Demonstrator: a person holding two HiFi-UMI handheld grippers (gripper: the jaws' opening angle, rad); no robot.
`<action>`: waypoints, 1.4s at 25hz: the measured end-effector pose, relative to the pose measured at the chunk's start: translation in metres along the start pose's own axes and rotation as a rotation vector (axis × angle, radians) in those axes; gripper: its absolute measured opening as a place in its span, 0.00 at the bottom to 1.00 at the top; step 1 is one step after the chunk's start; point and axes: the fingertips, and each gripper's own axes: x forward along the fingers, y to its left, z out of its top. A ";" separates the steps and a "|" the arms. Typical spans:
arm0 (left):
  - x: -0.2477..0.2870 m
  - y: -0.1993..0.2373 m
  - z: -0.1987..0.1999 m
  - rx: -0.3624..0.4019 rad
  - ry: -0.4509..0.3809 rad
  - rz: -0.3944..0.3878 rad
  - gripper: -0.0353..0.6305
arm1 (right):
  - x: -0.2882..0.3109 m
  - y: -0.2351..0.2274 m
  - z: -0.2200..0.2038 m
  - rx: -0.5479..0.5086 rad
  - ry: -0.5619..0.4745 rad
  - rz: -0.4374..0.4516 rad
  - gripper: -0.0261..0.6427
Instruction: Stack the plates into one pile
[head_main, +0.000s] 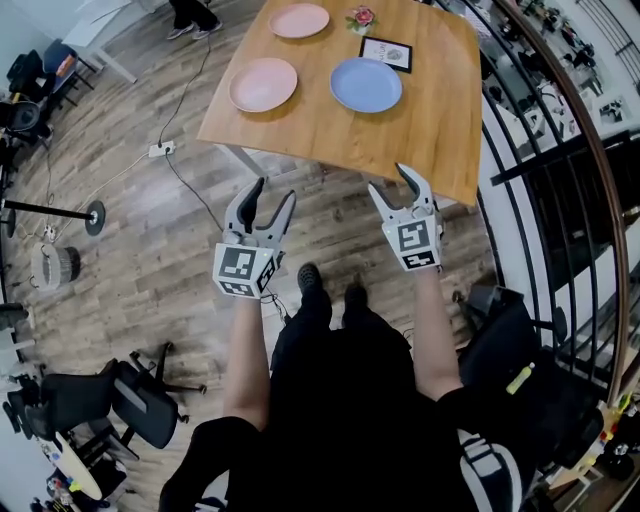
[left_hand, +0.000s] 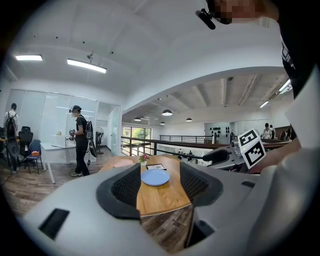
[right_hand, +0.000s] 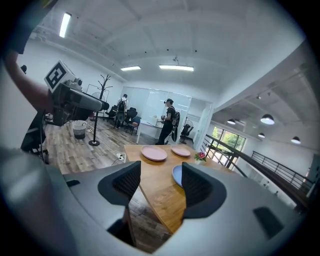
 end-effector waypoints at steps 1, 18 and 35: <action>0.001 0.004 0.000 -0.002 0.000 -0.005 0.43 | 0.003 0.001 0.001 0.002 0.003 -0.004 0.44; 0.032 0.055 0.006 -0.005 -0.021 -0.115 0.43 | 0.039 -0.001 0.017 0.008 0.051 -0.116 0.44; 0.054 0.077 -0.004 -0.004 0.002 -0.218 0.43 | 0.049 0.012 0.004 0.069 0.103 -0.201 0.44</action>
